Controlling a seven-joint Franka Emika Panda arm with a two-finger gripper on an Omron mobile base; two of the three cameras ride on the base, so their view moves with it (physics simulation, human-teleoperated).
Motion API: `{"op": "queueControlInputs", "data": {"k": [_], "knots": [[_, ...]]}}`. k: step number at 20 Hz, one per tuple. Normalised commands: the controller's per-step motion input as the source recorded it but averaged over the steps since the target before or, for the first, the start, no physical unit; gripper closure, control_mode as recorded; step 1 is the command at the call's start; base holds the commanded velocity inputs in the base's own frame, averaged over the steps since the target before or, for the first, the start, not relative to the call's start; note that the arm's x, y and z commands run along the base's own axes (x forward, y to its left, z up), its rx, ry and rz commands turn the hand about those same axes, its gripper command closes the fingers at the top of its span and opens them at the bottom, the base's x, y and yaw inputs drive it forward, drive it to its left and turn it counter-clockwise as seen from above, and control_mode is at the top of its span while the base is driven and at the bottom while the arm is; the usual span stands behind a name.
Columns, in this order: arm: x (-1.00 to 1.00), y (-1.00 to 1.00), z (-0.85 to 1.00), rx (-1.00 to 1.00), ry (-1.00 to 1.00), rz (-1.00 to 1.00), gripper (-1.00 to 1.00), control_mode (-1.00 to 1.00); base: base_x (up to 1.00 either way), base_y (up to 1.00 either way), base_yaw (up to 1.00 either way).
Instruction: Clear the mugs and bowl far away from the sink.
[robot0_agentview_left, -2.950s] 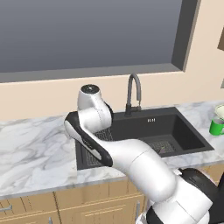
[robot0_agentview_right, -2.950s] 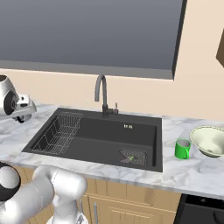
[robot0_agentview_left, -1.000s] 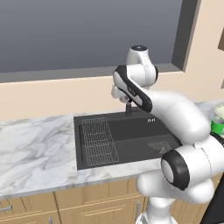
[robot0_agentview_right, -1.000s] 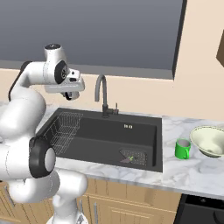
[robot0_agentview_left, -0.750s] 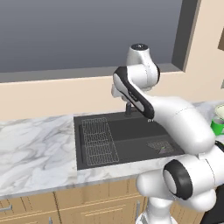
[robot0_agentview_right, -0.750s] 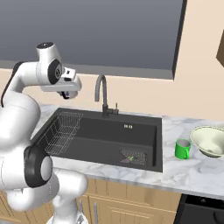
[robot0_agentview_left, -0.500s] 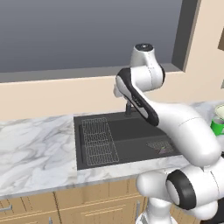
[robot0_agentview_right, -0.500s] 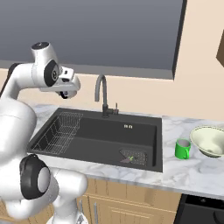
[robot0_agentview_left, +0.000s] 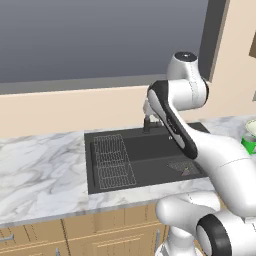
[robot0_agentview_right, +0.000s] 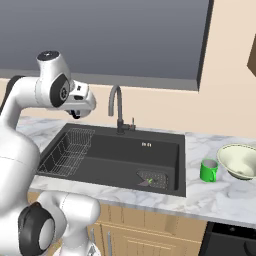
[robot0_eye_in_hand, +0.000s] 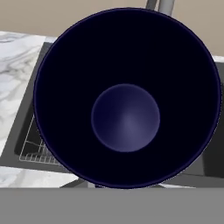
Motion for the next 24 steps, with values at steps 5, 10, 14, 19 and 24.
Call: {"op": "queueControlInputs", "data": {"k": [5, 10, 14, 19, 24], "knots": [[-0.43, -0.41, 0.25, 0.1, 0.0, 0.0, 1.0, -1.0, 0.0, 0.0, 0.0], [-0.45, -0.31, 0.22, 0.07, 0.0, 0.0, 1.0, 1.0, -0.13, -0.18, 0.0], [0.0, 0.0, 0.0, 0.0, 0.0, 0.0, 1.0, 1.0, -0.41, -0.14, -0.43], [0.0, 0.0, 0.0, 0.0, 0.0, 0.0, 1.0, 1.0, -0.94, 0.19, -0.73], [0.0, 0.0, 0.0, 0.0, 0.0, 0.0, 1.0, 1.0, -0.38, 0.09, -0.91]]}}
